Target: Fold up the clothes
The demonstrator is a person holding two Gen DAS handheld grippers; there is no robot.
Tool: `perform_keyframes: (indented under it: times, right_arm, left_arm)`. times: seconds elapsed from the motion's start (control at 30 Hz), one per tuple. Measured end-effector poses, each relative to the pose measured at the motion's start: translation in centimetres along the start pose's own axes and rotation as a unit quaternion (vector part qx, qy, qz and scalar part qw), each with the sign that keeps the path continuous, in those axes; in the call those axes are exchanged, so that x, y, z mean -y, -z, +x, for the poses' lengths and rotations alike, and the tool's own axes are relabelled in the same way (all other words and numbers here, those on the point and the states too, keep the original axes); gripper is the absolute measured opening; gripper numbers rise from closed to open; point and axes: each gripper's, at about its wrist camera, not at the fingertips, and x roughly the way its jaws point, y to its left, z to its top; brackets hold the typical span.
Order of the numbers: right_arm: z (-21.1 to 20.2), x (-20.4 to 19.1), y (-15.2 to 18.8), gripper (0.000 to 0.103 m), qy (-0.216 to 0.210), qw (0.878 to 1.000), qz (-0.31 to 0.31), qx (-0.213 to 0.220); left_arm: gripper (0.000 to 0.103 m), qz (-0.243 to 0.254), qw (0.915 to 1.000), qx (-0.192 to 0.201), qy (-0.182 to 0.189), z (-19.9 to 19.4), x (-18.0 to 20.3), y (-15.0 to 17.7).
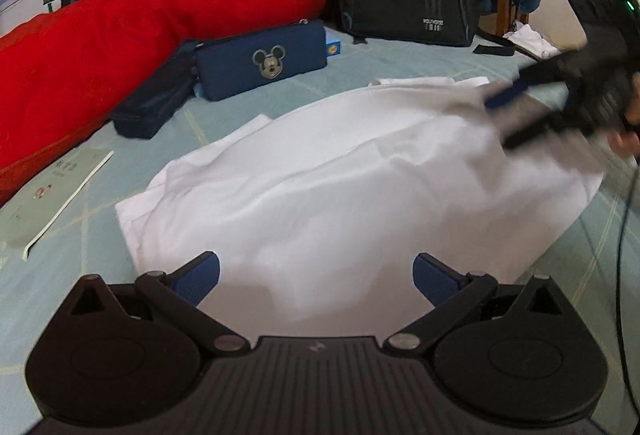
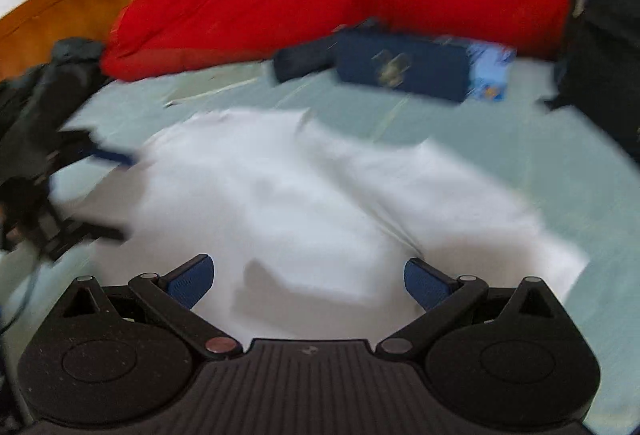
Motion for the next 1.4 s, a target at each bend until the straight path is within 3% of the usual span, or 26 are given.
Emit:
perform_keyframes:
  times: [0.2, 0.37, 0.53, 0.63, 0.77, 0.97, 1.17, 1.2, 1.27, 1.33, 1.4]
  right_arm:
    - [-0.4, 2.9, -3.1, 0.103, 0.069, 0.995, 0.042, 0.055]
    - [-2.8, 4.0, -2.9, 0.103, 0.061, 0.992, 0.062, 0.088]
    - [-2.5, 2.6, -0.1, 0.103, 0.023, 0.998, 0.03, 0.059]
    - [-1.0, 1.7, 1.0, 0.103, 0.033, 0.999, -0.007, 0.042]
    - [1.6, 2.9, 0.5, 0.103, 0.046, 0.998, -0.004, 0.041]
    - [3.0, 5.1, 0.8, 0.103, 0.112, 0.991, 0.07, 0.01]
    - [-1.3, 1.6, 2.1, 0.103, 0.073, 0.992, 0.078, 0.07]
    - [-1.7, 1.2, 2.1, 0.103, 0.062, 0.992, 0.076, 0.081]
    - [-1.6, 0.8, 1.6, 0.103, 0.031, 0.992, 0.078, 0.098]
    - [-0.9, 0.3, 1.0, 0.103, 0.012, 0.991, 0.081, 0.103]
    - [-0.5, -0.2, 1.0, 0.103, 0.0, 0.992, 0.074, 0.105]
  left_arm:
    - [0.102, -0.018, 0.9998, -0.005, 0.003, 0.2, -0.5, 0.5]
    - [0.102, -0.016, 0.9999, 0.004, 0.0, 0.2, -0.6, 0.5]
    - [0.102, -0.036, 0.9989, 0.03, 0.007, 0.6, -1.0, -0.3]
    - [0.102, -0.053, 0.9973, 0.046, 0.023, 1.5, -1.3, -1.6]
    - [0.102, -0.069, 0.9949, 0.068, 0.029, 3.7, -1.6, -3.7]
    - [0.099, -0.112, 0.992, 0.053, -0.023, 6.1, -3.4, -4.2]
    - [0.099, -0.133, 0.988, 0.063, -0.047, 4.3, -5.6, -4.5]
    - [0.096, -0.141, 0.9867, 0.061, -0.054, 4.0, -6.3, -4.6]
    - [0.079, -0.164, 0.9831, 0.044, -0.068, 4.0, -7.8, -4.6]
    - [0.053, -0.187, 0.9789, 0.027, -0.078, 4.1, -9.2, -4.5]
    - [0.042, -0.193, 0.9777, 0.014, -0.082, 4.4, -9.9, -4.4]
